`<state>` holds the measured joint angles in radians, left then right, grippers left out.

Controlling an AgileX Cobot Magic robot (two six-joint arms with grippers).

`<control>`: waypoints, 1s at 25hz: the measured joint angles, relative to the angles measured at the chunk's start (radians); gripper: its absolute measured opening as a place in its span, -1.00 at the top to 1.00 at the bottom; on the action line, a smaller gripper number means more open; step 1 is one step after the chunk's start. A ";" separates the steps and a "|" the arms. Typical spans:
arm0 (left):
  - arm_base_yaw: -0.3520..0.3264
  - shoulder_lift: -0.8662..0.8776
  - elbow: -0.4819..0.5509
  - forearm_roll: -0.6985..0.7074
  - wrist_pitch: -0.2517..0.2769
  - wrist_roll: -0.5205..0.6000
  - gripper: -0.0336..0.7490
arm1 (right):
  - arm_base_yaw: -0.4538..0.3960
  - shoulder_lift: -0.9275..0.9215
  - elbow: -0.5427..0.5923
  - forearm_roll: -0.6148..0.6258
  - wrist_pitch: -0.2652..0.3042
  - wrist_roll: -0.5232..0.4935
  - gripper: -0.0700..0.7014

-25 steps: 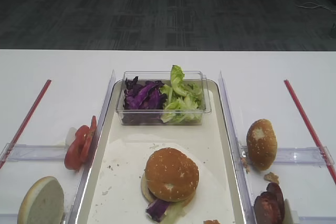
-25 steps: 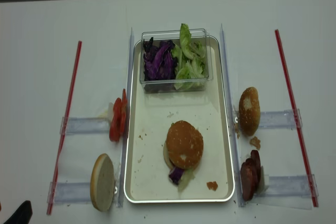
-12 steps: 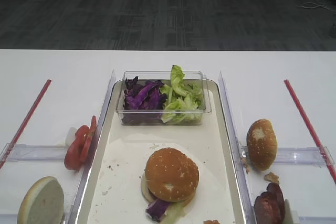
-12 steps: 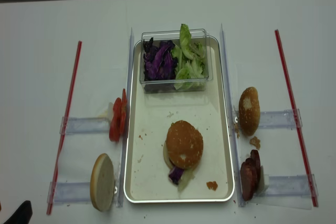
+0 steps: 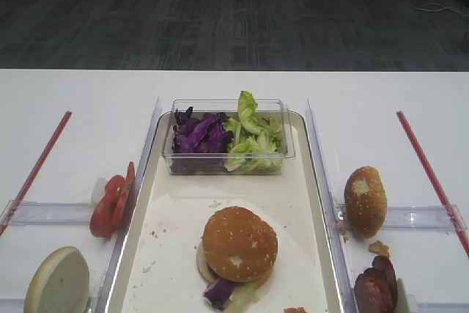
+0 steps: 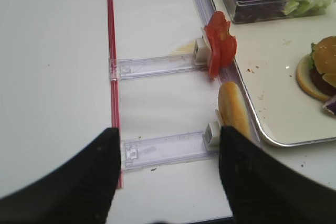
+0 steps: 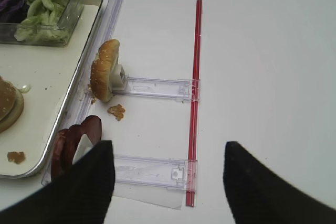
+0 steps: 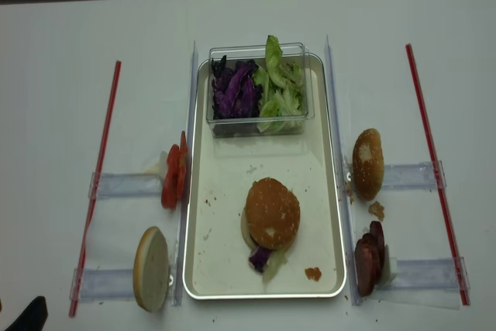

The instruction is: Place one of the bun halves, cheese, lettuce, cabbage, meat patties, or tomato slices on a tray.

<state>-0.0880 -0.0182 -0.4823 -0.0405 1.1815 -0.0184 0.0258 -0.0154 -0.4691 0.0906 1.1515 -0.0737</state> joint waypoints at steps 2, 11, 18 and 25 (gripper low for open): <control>0.000 0.000 0.000 0.000 0.000 0.000 -0.10 | 0.000 0.000 0.000 0.000 0.000 0.000 -0.40; 0.000 0.000 0.000 0.000 0.000 0.000 -0.10 | 0.000 0.000 0.000 0.000 0.000 0.000 -0.40; 0.000 0.000 0.000 0.000 0.000 0.000 -0.10 | 0.000 0.000 0.000 0.000 0.000 0.000 -0.40; 0.000 0.000 0.000 0.000 0.000 0.000 -0.10 | 0.000 0.000 0.000 0.000 0.000 0.000 -0.40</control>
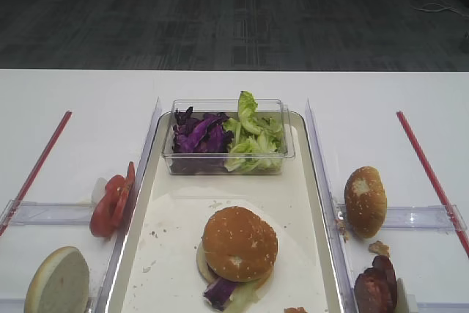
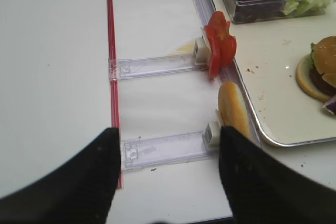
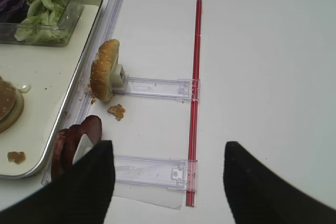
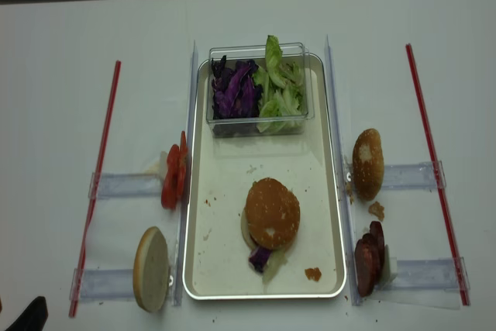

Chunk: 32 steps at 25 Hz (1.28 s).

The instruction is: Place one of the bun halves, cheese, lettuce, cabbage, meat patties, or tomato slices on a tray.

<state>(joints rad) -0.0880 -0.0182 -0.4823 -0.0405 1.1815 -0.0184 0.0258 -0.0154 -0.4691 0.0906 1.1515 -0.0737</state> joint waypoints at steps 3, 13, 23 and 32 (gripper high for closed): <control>0.000 0.000 0.000 0.000 0.000 0.000 -0.10 | 0.000 0.000 0.000 0.000 0.000 0.000 -0.40; 0.000 0.000 0.000 0.000 0.000 0.000 -0.10 | 0.000 0.000 0.000 0.000 0.000 0.002 -0.40; 0.000 0.000 0.000 0.000 0.000 0.000 -0.10 | 0.000 0.000 0.000 0.000 0.000 0.005 -0.40; 0.000 0.000 0.000 0.000 0.000 0.000 -0.10 | 0.000 0.000 0.000 0.000 0.000 0.005 -0.40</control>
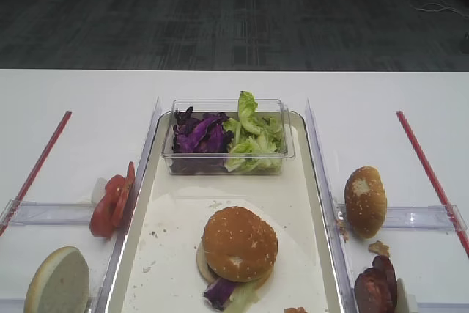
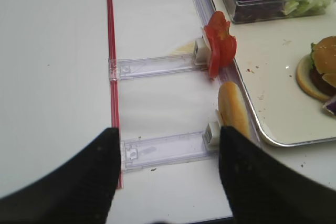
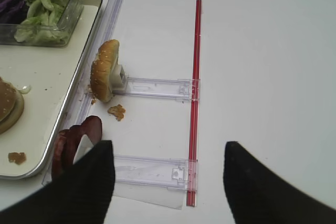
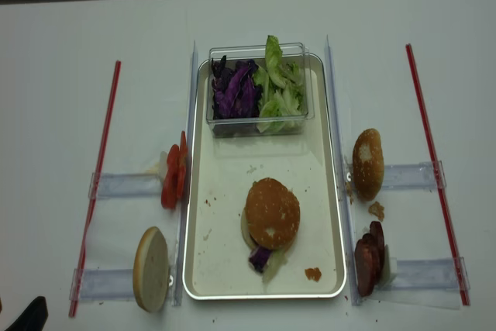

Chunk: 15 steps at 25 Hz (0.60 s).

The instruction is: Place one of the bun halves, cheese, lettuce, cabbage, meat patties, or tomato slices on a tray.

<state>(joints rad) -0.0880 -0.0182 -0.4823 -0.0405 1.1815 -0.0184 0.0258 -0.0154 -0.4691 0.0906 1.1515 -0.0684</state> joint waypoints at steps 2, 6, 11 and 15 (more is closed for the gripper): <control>0.000 0.000 0.000 0.000 0.000 0.000 -0.10 | 0.000 0.000 0.000 0.000 0.000 0.000 -0.40; 0.000 0.000 0.000 0.000 0.000 0.000 -0.10 | 0.000 0.000 0.000 0.000 0.000 0.000 -0.40; 0.000 0.000 0.000 0.000 0.000 0.000 -0.10 | 0.000 0.000 0.000 0.000 0.000 0.000 -0.40; 0.000 0.000 0.000 0.000 0.000 0.000 -0.10 | 0.000 0.000 0.000 0.000 0.000 0.000 -0.40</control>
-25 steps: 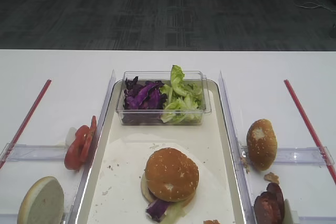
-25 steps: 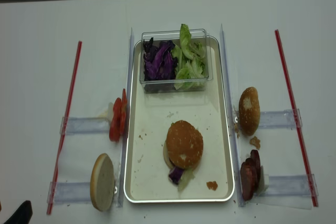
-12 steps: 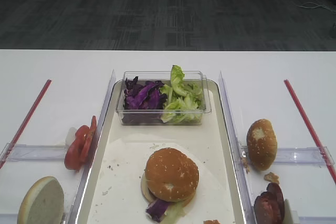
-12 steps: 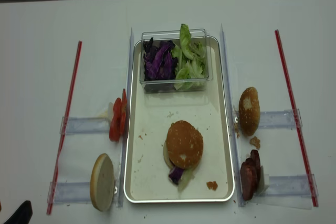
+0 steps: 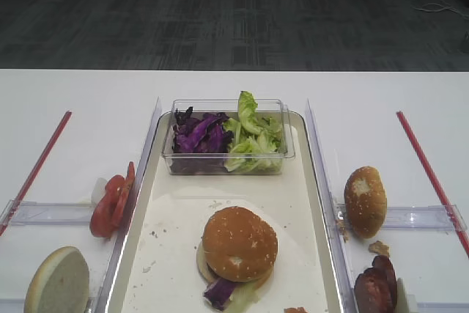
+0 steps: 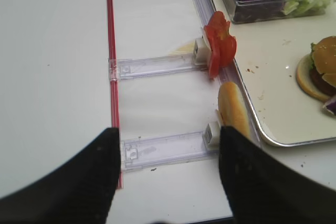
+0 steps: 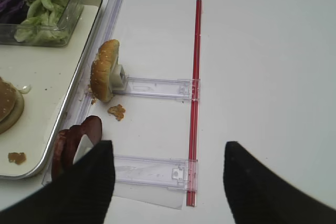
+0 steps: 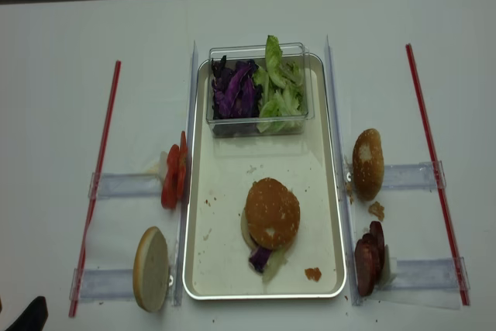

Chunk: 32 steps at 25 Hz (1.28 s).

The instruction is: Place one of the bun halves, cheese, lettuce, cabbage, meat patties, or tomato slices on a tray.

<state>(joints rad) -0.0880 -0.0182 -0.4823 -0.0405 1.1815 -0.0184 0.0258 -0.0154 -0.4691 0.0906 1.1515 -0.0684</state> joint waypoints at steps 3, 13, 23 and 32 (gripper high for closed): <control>0.000 0.000 0.000 0.000 0.000 0.000 -0.10 | 0.000 0.000 0.000 0.000 0.000 0.000 -0.40; 0.000 0.000 0.000 0.000 0.000 0.000 -0.10 | 0.000 0.000 0.000 0.000 0.000 0.000 -0.40; 0.000 0.000 0.000 0.000 0.000 0.000 -0.10 | 0.000 0.000 0.000 0.000 0.000 0.000 -0.40; 0.000 0.000 0.000 0.000 0.000 0.000 -0.10 | 0.000 0.000 0.000 0.000 0.000 0.000 -0.40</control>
<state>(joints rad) -0.0880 -0.0182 -0.4823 -0.0405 1.1815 -0.0184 0.0258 -0.0154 -0.4691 0.0906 1.1515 -0.0684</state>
